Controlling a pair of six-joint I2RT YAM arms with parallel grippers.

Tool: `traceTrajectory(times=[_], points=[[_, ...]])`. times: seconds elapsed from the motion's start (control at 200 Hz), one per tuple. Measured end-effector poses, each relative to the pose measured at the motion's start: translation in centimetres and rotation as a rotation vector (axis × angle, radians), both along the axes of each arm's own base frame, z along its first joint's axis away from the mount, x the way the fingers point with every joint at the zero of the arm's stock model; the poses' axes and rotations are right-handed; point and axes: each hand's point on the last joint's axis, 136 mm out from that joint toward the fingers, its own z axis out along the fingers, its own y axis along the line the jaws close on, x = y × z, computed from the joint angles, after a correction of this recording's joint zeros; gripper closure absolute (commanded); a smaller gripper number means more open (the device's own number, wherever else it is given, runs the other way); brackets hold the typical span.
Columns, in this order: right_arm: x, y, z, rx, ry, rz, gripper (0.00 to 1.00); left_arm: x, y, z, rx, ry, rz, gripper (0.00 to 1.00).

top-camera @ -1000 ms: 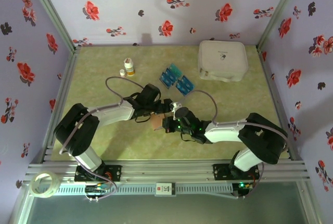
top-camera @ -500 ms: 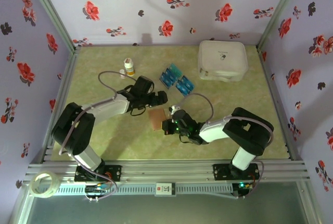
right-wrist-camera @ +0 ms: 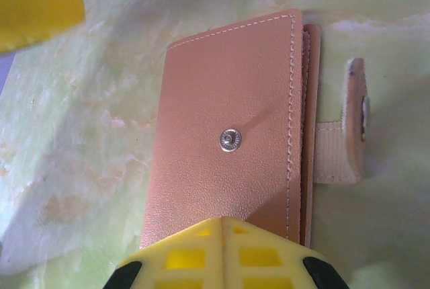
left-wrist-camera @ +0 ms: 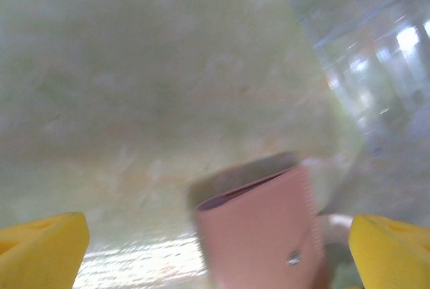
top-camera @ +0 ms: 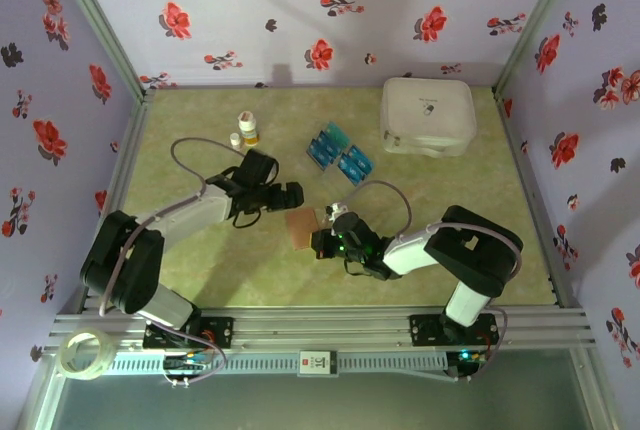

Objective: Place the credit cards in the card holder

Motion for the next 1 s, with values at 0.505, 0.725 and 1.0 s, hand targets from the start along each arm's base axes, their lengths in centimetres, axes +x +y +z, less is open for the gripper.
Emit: traceTrajectory(times=[0.505,0.725,1.0], points=[[0.0,0.0,-0.1,0.008,0.013,-0.01,1.0,-2.1,2.2,-3.0,0.148,0.018,-0.028,0.0],[0.0,0.0,-0.1,0.008,0.013,-0.01,1.0,-2.3,1.7,-2.9,0.165,-0.002,-0.056,0.0],[0.1,0.1,-0.1,0.004,0.016,-0.01,1.0,-1.8,1.9,-3.3,0.204,-0.026,-0.053,0.0]])
